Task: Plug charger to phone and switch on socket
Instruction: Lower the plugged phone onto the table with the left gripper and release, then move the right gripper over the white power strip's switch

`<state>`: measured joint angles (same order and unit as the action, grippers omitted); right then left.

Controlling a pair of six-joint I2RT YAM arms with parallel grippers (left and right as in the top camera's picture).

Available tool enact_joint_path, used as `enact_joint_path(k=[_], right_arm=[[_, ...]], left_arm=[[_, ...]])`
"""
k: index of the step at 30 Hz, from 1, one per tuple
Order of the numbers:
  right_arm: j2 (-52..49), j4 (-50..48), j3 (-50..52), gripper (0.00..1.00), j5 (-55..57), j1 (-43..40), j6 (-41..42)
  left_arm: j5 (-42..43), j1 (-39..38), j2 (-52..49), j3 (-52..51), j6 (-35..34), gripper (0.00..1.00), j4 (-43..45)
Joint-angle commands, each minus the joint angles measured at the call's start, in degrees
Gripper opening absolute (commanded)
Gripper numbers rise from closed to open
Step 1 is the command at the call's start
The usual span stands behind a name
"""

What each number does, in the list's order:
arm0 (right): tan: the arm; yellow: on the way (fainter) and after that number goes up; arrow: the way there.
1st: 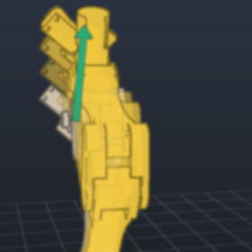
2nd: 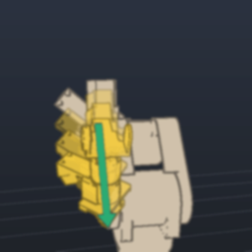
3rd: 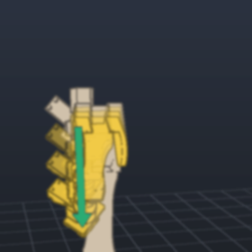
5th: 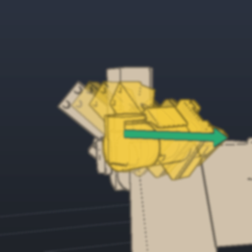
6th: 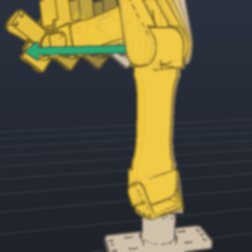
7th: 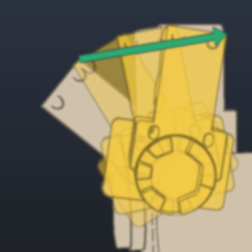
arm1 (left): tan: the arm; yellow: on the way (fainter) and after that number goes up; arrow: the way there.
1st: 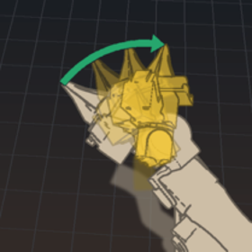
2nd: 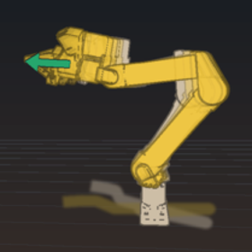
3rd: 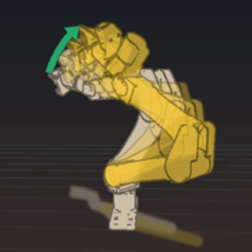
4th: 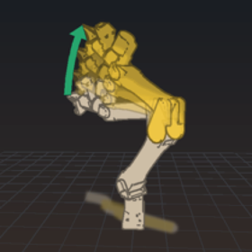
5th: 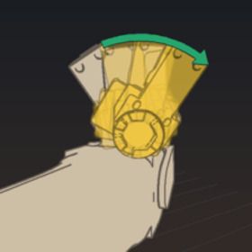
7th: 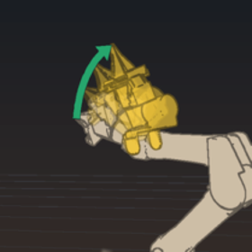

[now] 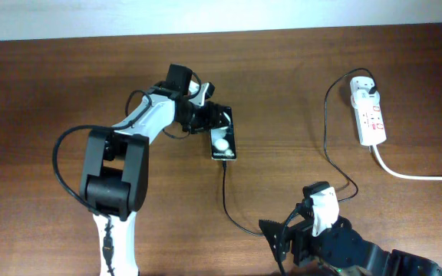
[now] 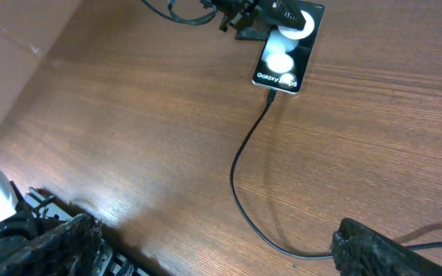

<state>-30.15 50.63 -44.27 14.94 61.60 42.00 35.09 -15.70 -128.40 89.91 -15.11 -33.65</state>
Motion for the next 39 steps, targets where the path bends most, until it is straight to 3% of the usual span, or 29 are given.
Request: enact_joint_path(k=[1, 6, 7, 12, 17, 22, 25, 29, 33, 36, 39], right_arm=[[0.2, 0.1, -0.9, 0.99, 1.4, -0.2, 0.0], [0.2, 0.2, -0.9, 0.99, 1.4, -0.2, 0.0], [0.2, 0.1, -0.9, 0.98, 1.4, -0.2, 0.0], [0.1, 4.6, -0.6, 0.99, 11.6, -0.2, -0.2], [0.0, 5.2, -0.6, 1.00, 15.0, -0.2, 1.0], [-1.0, 6.6, -0.6, 0.38, 19.4, -5.3, 6.4], [-3.1, 6.3, -0.6, 0.08, 19.2, -12.2, 6.5], [-7.7, 5.4, -0.7, 0.04, 14.9, -23.4, 5.9], [-17.0, 1.3, -2.0, 0.04, 4.1, -41.3, -0.3], [-26.0, 1.1, -7.4, 0.04, -4.3, -55.0, -7.9], [-35.6, 3.7, -14.4, 0.04, -12.5, -65.2, -10.1]], left_arm=[[-18.9, 1.1, -6.0, -3.5, 1.1, 0.68, -1.7], [-20.1, 1.1, -6.0, -3.4, 1.1, 0.80, -3.0], [-20.9, 1.1, -5.9, -3.4, 1.1, 0.99, -3.7], [-33.7, 2.2, -2.1, 0.9, 1.1, 0.99, -16.4], [-36.0, 3.6, 13.9, 1.4, 1.1, 0.99, -23.9], [-36.0, 3.5, 34.4, 1.4, 1.1, 0.99, -32.0], [-37.4, 3.5, 44.5, 1.3, 1.1, 0.99, -35.9], [-42.4, 3.6, 55.0, 1.3, 1.1, 0.99, -40.1], [-42.4, 3.5, 64.1, 1.3, 1.1, 0.99, -45.4], [-42.4, 3.5, 68.9, 1.3, 1.1, 0.99, -47.5], [-42.4, 3.4, 72.8, 1.3, 1.1, 0.99, -48.4]])
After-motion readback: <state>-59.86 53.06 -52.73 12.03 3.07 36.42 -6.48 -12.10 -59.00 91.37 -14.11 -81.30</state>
